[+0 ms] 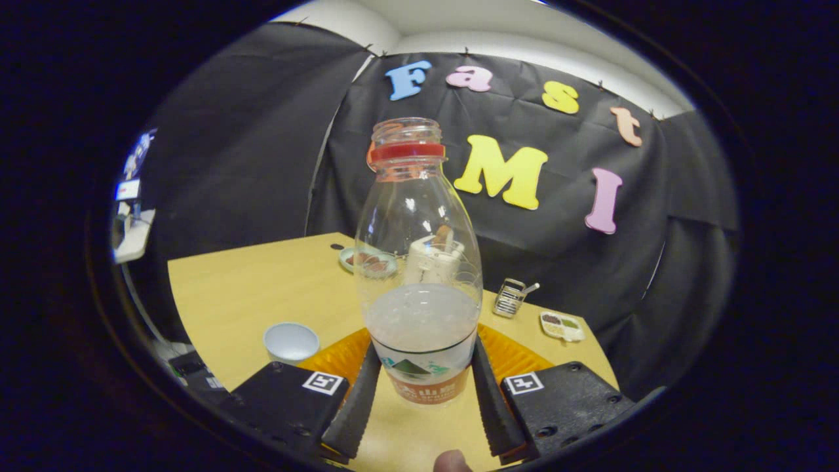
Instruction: Take the bottle from table, then pour the juice into the cup, finally place the bottle on the coaster
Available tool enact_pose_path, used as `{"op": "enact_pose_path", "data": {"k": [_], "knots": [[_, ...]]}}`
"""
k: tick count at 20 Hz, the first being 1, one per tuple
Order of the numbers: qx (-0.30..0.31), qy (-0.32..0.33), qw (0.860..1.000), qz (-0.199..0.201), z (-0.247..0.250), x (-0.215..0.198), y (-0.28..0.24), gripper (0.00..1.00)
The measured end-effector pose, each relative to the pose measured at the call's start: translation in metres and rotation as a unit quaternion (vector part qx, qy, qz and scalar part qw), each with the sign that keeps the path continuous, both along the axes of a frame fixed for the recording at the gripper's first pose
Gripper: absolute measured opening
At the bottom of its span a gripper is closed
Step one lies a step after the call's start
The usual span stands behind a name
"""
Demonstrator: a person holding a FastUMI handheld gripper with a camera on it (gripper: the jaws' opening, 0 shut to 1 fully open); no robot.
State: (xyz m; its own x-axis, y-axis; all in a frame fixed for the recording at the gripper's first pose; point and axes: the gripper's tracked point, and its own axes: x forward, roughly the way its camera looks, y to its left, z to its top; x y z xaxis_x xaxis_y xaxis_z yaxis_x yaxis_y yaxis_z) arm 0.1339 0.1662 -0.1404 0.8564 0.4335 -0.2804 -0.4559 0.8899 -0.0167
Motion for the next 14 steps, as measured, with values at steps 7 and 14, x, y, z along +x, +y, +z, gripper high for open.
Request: {"op": "enact_pose_path", "data": {"k": [7, 14], "knots": [[0.073, 0.005, 0.997, -0.001, -0.001, 0.076, 0.030, 0.75], [0.077, 0.042, 0.996, 0.005, -0.065, 0.144, 0.058, 0.77]]}}
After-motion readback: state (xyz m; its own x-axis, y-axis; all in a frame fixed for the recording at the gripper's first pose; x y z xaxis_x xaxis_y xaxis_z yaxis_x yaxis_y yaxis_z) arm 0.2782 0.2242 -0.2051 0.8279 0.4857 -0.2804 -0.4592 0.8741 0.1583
